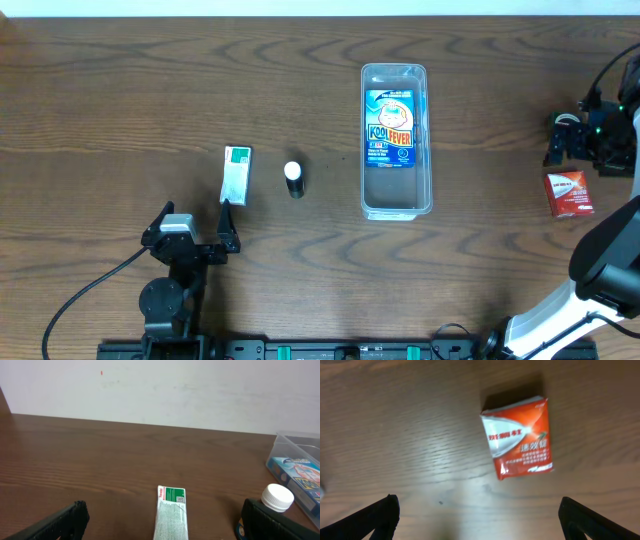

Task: Pack container
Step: 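Move right gripper to the red-white medicine box and grasp it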

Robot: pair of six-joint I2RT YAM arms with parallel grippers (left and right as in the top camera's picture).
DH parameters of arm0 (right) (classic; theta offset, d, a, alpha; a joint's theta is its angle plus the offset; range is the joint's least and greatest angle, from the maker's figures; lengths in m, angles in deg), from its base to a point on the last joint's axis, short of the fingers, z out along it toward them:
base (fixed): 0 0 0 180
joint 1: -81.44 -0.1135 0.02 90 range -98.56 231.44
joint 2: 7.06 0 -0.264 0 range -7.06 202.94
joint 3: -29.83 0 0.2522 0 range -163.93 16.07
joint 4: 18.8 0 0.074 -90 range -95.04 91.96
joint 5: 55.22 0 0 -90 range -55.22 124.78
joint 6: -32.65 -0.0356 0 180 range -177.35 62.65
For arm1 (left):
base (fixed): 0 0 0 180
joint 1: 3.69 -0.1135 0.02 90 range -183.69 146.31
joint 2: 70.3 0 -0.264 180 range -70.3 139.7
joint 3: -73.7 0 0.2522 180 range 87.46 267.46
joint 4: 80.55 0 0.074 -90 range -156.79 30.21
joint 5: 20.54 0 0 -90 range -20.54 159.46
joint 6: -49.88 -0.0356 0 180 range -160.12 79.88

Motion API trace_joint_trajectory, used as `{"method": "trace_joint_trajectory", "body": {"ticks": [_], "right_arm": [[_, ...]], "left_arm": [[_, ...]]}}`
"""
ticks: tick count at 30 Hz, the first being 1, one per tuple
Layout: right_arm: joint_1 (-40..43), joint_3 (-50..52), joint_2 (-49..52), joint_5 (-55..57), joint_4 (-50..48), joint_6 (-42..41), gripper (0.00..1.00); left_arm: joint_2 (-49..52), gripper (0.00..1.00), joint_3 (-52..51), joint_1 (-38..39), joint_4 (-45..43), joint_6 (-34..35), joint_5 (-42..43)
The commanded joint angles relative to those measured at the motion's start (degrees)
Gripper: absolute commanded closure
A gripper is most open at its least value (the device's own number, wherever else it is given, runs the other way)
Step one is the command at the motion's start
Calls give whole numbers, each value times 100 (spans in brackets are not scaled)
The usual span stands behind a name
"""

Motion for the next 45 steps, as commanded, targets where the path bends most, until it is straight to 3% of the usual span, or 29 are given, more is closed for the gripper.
{"method": "trace_joint_trajectory", "body": {"ticks": [1, 9, 14, 25, 45], "right_arm": [[107, 188, 24, -20, -136, 756, 1], [400, 1222, 24, -20, -811, 1707, 1], [525, 1639, 24, 227, -1296, 1869, 1], [833, 1742, 48, 424, -2048, 2490, 1], [503, 1749, 448, 144, -2212, 2496, 1]], "left_arm": [[-2, 2, -90, -20, 201, -35, 85], [-2, 2, -90, -20, 201, -35, 83], [-2, 2, -90, -20, 201, -35, 85], [-2, 2, -90, -20, 201, -37, 85], [-2, 2, -90, -20, 201, -35, 85]]}}
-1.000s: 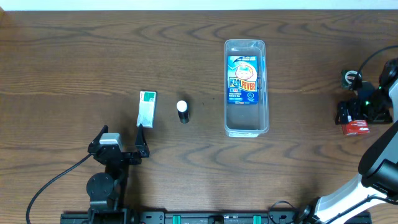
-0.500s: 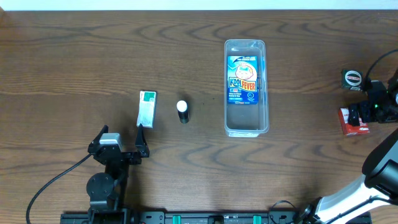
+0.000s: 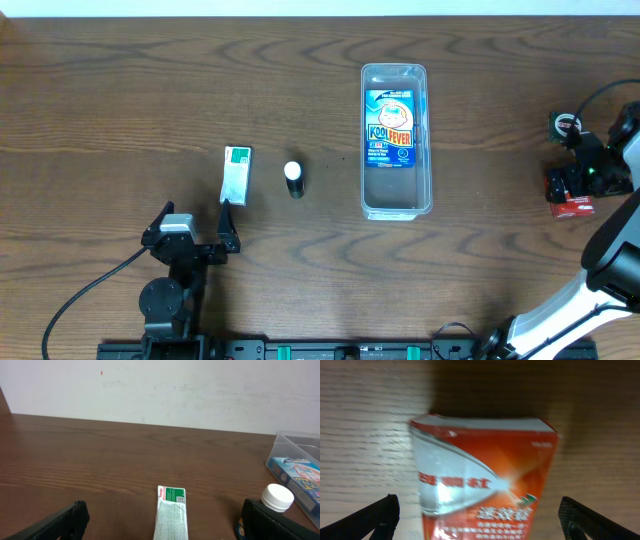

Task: Pack container
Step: 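Move right gripper to the red-white medicine box and grasp it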

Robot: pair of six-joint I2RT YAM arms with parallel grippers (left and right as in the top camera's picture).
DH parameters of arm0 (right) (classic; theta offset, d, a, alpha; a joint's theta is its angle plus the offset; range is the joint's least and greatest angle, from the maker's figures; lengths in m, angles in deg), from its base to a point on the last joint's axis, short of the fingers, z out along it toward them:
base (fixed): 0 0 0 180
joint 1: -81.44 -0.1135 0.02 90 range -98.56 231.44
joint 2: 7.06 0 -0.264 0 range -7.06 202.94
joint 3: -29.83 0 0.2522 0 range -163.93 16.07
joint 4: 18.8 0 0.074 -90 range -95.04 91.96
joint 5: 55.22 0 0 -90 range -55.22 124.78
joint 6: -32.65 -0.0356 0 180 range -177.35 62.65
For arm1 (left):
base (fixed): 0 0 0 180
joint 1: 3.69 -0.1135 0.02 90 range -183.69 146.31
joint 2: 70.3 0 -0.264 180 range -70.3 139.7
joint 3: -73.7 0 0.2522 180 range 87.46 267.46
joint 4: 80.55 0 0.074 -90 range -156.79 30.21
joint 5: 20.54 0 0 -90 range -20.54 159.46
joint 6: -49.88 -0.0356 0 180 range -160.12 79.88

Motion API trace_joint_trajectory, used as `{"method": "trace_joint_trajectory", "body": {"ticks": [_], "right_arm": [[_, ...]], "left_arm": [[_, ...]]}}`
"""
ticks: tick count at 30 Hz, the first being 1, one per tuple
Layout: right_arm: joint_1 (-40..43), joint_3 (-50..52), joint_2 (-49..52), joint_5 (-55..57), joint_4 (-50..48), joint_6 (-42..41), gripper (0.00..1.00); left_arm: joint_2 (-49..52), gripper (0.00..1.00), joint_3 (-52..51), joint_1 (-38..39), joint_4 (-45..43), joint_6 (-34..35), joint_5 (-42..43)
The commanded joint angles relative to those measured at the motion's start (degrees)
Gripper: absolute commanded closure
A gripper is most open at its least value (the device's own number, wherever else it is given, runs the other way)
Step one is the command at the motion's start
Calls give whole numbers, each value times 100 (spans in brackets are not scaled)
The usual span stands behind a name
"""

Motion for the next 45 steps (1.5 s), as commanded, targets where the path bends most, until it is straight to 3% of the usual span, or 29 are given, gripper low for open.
{"method": "trace_joint_trajectory", "body": {"ticks": [1, 35, 45], "right_arm": [[-79, 31, 59, -107, -13, 66, 1], [-59, 417, 350, -101, -420, 63, 1], [-63, 393, 348, -13, -424, -111, 21]], "left_arm": [[-2, 2, -90, -20, 201, -33, 83], [-2, 2, -90, -20, 201, -33, 83], [-2, 2, -90, -20, 201, -33, 85]]}}
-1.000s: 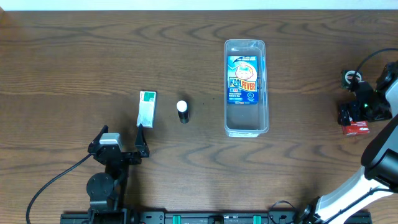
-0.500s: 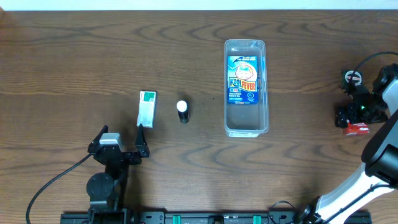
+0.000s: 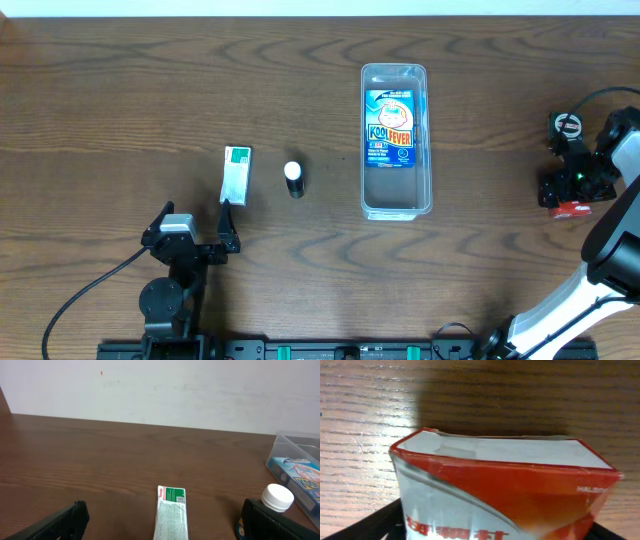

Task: Pack container
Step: 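Move right gripper to the red-white medicine box and grasp it, then carry the red box into the container and release it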

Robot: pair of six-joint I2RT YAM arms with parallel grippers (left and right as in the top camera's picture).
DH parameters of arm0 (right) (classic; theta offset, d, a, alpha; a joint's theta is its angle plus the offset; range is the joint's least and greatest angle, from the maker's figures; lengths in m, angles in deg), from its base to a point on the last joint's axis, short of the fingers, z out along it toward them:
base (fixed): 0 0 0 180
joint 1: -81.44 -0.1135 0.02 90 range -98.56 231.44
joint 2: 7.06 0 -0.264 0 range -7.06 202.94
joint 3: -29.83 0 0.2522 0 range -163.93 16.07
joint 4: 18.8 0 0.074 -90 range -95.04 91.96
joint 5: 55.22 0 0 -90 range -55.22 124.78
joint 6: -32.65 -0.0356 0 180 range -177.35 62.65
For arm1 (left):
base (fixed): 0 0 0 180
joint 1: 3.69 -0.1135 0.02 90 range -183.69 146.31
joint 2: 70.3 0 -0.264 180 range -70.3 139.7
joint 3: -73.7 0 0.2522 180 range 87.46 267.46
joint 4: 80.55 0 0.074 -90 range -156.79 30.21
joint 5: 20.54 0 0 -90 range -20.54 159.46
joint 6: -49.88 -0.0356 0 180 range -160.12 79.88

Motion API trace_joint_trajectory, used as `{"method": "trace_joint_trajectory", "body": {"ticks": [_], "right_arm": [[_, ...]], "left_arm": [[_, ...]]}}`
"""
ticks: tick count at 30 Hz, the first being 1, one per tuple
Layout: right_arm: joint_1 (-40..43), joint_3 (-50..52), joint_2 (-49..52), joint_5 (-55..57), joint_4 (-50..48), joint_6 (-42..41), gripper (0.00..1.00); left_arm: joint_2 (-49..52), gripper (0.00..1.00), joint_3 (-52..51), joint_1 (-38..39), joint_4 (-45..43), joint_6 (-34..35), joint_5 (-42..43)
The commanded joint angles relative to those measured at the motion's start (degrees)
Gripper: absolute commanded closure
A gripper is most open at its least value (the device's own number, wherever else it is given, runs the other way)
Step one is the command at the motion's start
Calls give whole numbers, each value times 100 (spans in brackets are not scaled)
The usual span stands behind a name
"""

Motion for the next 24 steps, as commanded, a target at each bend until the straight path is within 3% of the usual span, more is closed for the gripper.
{"method": "trace_joint_trajectory", "body": {"ticks": [1, 6, 15, 24], "right_arm": [[-35, 81, 70, 94, -50, -98, 24], [-42, -105, 68, 94, -20, -466, 35], [-81, -844, 46, -57, 391, -1325, 33], [-754, -2435, 46, -1572, 1257, -1921, 37]], "left_arm": [[-2, 2, -90, -20, 201, -35, 83], [-2, 2, -90, -20, 201, -35, 83], [-2, 2, -90, -20, 201, -35, 83], [-2, 2, -90, -20, 201, -35, 83]]}}
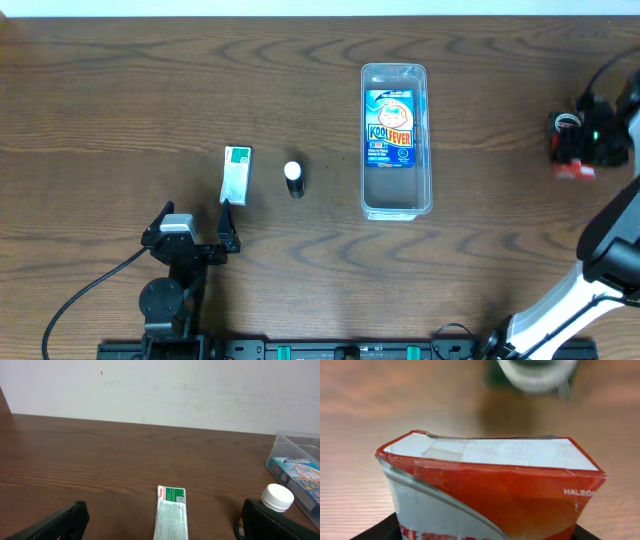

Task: Pack container
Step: 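Carry the red box into the container and release it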

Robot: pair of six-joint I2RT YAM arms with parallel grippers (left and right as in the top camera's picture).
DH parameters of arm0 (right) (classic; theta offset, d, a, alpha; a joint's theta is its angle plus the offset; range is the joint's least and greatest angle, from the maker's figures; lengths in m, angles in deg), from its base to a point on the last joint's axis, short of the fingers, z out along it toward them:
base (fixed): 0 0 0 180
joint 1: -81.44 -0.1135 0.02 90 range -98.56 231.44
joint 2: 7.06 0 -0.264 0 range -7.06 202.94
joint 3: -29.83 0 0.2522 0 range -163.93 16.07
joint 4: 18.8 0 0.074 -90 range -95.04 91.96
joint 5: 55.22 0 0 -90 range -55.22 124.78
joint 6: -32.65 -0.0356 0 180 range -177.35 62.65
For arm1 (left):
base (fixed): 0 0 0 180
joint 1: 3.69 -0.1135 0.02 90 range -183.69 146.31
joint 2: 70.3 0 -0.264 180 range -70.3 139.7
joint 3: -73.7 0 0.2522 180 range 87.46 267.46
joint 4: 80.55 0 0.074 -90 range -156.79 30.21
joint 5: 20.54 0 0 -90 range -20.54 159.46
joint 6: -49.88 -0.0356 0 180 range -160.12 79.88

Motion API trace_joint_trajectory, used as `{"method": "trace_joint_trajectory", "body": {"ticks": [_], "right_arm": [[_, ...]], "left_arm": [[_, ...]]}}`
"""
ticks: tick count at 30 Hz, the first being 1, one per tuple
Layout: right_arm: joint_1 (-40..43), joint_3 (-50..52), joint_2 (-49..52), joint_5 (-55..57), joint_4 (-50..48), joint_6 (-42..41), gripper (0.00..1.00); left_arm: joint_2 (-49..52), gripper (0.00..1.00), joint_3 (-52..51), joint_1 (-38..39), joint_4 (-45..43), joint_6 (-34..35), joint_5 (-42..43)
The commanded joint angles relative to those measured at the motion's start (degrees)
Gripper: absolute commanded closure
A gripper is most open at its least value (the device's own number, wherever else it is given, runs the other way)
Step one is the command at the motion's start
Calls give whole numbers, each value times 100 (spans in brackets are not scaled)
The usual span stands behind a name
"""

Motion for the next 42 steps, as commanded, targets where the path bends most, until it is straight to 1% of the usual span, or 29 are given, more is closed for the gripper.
{"method": "trace_joint_trajectory", "body": {"ticks": [1, 5, 10, 14, 16, 18, 21, 25, 30, 36, 42], "right_arm": [[-522, -708, 35, -835, 232, -457, 37], [-1285, -1569, 35, -894, 702, -992, 35], [-2129, -2135, 35, -890, 769, -1727, 34], [-2743, -2138, 48, -675, 459, -2494, 34], [-3086, -2050, 48, -153, 345, -2988, 34], [-3346, -1967, 48, 308, 278, -3296, 31], [-3792, -1749, 48, 793, 11, -3620, 28], [-4225, -1547, 48, 1211, -247, -3971, 28], [-4474, -1255, 48, 1261, -588, -4417, 28], [-4507, -870, 48, 1309, -804, -4430, 28], [-4498, -863, 48, 1263, -979, -4428, 26]], "left_arm": [[-2, 2, -90, -20, 201, -33, 87], [-2, 2, -90, -20, 201, -35, 85], [-2, 2, -90, -20, 201, -33, 85], [-2, 2, -90, -20, 201, -35, 85], [-2, 2, -90, -20, 201, -33, 85], [-2, 2, -90, -20, 201, -35, 85], [-2, 2, -90, -20, 201, -33, 85], [-2, 2, -90, -20, 201, -35, 87], [-2, 2, -90, -20, 201, -33, 85], [-2, 2, -90, -20, 201, -33, 87], [-2, 2, -90, -20, 201, -33, 85]]}}
